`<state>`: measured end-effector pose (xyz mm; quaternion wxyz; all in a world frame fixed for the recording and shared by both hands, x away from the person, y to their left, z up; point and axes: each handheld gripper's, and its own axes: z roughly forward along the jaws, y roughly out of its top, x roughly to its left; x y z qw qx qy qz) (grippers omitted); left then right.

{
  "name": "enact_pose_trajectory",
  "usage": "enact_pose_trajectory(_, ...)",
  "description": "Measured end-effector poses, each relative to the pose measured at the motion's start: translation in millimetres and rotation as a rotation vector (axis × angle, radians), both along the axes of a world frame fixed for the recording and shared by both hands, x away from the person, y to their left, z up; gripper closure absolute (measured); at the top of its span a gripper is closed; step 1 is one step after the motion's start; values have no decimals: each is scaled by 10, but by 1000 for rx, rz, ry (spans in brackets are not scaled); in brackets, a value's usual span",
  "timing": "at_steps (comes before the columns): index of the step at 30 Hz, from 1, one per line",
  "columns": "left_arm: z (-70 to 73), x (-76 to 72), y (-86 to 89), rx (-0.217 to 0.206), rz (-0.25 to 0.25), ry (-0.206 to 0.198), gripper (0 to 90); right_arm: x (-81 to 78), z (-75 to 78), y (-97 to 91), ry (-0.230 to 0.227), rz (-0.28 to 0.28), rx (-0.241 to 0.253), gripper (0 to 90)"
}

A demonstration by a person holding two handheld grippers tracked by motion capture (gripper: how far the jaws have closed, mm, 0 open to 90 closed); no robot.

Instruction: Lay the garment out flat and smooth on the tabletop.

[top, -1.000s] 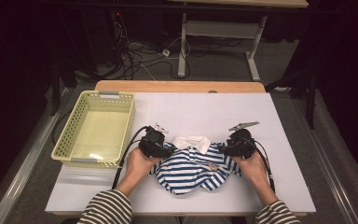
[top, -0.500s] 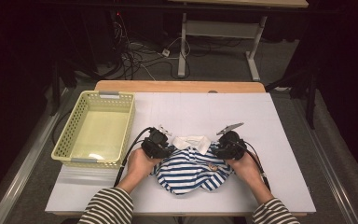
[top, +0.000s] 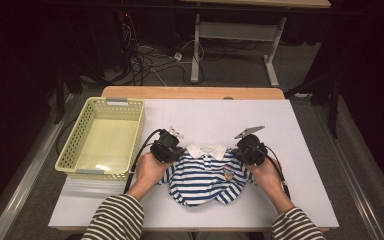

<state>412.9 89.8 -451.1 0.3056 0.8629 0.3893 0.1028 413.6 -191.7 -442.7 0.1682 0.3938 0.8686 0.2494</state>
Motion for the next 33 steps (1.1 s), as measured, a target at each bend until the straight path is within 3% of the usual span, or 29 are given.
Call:
enact_pose_trajectory(7,163,150,-55,26,26,-62,802,144,131,13,-63,-34,0,870)
enact_pose_trajectory(15,232,363,-34,26,75,-83,800,366,250,43,-91,-70,9,869)
enact_pose_trajectory(23,250,520,-51,51,114,-103,799,539,283,145,-101,-86,-28,868)
enact_pose_trajectory(27,188,599,-50,64,130,-80,798,633,258,183,-93,-103,-25,868)
enact_pose_trajectory(33,-14,687,-78,82,124,0,766,741,58,242,-29,-113,-33,852)
